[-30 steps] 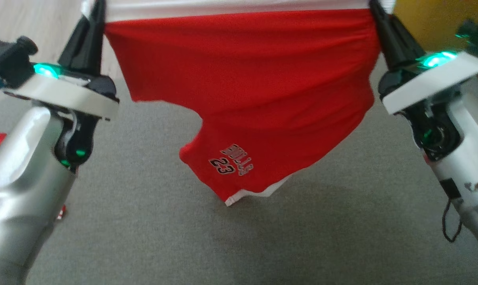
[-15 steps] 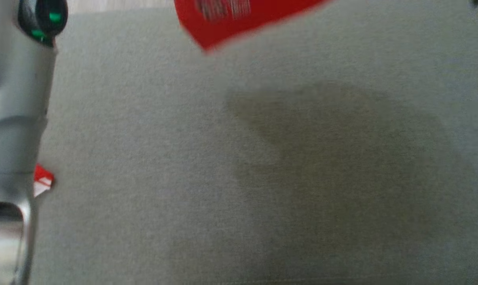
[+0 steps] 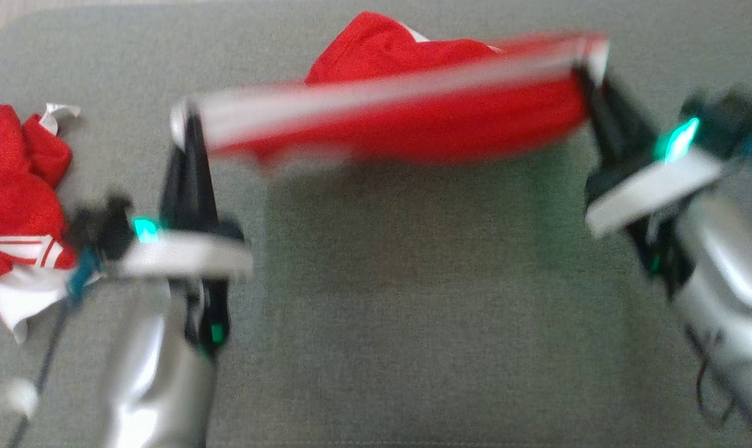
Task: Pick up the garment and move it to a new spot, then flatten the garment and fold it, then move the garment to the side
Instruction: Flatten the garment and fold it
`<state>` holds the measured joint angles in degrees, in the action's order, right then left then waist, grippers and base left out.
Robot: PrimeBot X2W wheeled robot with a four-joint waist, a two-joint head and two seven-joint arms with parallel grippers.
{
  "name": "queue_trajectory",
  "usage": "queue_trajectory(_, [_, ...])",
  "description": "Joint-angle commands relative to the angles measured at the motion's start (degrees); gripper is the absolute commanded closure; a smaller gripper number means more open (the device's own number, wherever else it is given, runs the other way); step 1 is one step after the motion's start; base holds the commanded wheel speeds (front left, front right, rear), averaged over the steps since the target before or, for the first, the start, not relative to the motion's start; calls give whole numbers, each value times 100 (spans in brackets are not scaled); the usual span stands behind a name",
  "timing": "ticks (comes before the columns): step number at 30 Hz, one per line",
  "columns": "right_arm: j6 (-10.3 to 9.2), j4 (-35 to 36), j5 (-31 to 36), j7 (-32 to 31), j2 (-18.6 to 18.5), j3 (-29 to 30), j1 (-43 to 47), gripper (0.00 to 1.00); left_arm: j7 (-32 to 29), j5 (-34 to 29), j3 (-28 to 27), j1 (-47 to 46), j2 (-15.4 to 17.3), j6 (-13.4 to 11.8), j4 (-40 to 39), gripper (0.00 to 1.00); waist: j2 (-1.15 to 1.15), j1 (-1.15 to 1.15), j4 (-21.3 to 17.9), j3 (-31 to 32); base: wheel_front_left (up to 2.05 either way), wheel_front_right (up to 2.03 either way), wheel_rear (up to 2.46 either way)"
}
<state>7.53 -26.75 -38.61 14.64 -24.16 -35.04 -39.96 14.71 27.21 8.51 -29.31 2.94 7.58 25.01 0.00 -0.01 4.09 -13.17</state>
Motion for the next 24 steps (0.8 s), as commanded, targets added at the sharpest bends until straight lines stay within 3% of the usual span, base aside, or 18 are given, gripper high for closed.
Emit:
queue_trajectory(1, [-4,218,-93,35,-52,18,159,100,29,65,-283,78,118,-14,-236,100,0,1,-45,103,0,0,0])
queue_trajectory(5, [-4,474,-273,35,98,165,1251,100,29,140,38,1167,41,-11,-420,100,0,1,-109,406,0,0,0])
queue_trajectory(13, [-4,912,-340,35,234,25,2786,100,29,321,-232,2785,-3,-10,-792,100,0,1,-267,1224,0,0,0])
queue_trajectory(24, [-4,1337,-553,36,226,128,3980,100,29,457,-316,3631,-5,-9,-1177,100,0,1,-458,1538,0,0,0])
